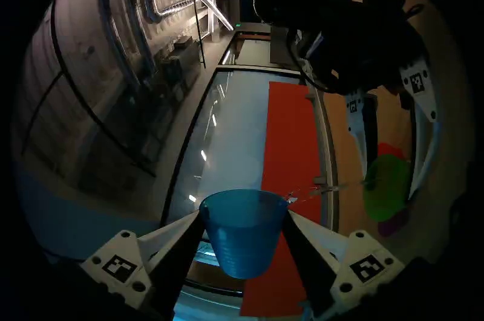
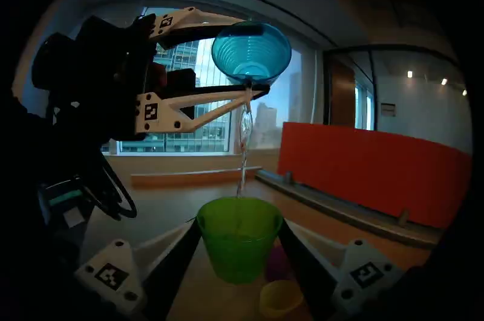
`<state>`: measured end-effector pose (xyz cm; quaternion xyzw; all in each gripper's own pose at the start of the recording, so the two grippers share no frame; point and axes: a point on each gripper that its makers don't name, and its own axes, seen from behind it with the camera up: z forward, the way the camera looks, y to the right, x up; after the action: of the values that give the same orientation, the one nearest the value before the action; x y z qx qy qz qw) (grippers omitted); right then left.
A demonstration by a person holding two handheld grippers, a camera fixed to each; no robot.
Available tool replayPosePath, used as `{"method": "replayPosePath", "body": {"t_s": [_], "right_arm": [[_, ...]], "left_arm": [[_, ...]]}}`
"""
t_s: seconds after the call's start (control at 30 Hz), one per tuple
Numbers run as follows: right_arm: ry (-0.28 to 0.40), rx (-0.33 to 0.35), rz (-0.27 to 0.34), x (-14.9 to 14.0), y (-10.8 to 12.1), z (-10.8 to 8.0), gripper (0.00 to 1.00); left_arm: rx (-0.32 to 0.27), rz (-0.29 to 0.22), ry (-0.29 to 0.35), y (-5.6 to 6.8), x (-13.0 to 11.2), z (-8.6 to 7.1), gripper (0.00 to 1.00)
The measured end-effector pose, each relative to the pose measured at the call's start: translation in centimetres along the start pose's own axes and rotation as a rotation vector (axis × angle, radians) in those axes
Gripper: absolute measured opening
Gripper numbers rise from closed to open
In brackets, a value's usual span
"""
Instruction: Pour water
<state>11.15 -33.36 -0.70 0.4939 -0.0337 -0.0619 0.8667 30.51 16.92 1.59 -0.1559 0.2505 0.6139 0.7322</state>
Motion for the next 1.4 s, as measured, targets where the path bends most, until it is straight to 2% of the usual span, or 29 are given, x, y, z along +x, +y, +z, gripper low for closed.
{"method": "replayPosePath", "body": {"t_s": [1.0,1.2,1.4], "right_arm": [[0.007,-0.004,0.000,0.21,0.24,-0.05,0.91],[0.011,-0.005,0.003,0.33,0.27,-0.06,0.91],[0.013,-0.006,0.002,0.39,0.24,-0.02,0.91]], "left_arm": [[0.035,0.200,0.009,-0.08,0.78,-0.07,0.86],[0.038,0.214,0.011,0.19,0.91,-0.08,0.86],[0.035,0.201,0.010,0.39,0.91,-0.19,0.86]]}}
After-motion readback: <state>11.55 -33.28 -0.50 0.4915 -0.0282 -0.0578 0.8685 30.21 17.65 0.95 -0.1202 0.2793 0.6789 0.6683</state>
